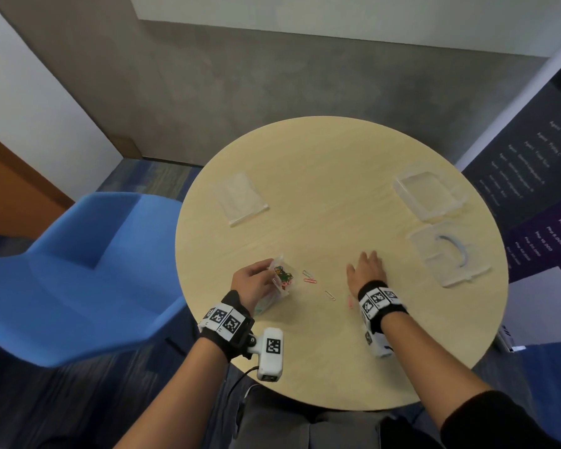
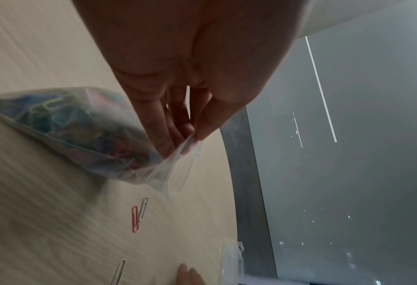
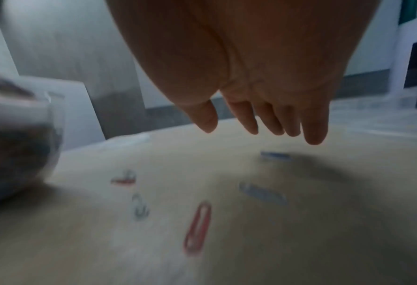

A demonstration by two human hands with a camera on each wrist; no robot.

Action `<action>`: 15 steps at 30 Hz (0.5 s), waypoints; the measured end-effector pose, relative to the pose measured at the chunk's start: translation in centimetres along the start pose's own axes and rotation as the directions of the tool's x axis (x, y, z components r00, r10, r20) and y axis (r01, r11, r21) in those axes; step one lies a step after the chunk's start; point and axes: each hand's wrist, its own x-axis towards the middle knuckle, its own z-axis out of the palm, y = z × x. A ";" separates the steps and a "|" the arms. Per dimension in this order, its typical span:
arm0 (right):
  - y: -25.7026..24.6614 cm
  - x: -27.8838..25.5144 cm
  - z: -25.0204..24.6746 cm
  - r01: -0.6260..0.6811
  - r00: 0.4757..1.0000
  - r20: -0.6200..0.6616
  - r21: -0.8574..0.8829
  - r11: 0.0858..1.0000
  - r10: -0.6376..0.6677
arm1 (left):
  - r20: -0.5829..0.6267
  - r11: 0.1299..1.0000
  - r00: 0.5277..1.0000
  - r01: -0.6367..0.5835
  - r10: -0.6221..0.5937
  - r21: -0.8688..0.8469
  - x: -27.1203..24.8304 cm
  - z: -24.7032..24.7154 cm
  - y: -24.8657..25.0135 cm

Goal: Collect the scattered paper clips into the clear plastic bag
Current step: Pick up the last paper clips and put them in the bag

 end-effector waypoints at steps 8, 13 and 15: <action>-6.7 -4.2 5.4 0.455 0.876 0.299 -0.256 0.853 -0.378 | 0.010 0.999 1.000 0.008 -0.009 0.033 0.1 -0.6 0.0; -3.1 -5.1 5.5 0.606 0.795 0.367 -0.478 0.636 -0.482 | 0.013 1.000 1.000 0.003 -0.003 0.024 0.5 -1.1 -0.1; -0.3 -4.9 4.7 0.609 0.790 0.358 -0.541 0.580 -0.497 | 0.026 1.000 1.000 0.000 0.000 0.024 0.4 -1.0 -0.2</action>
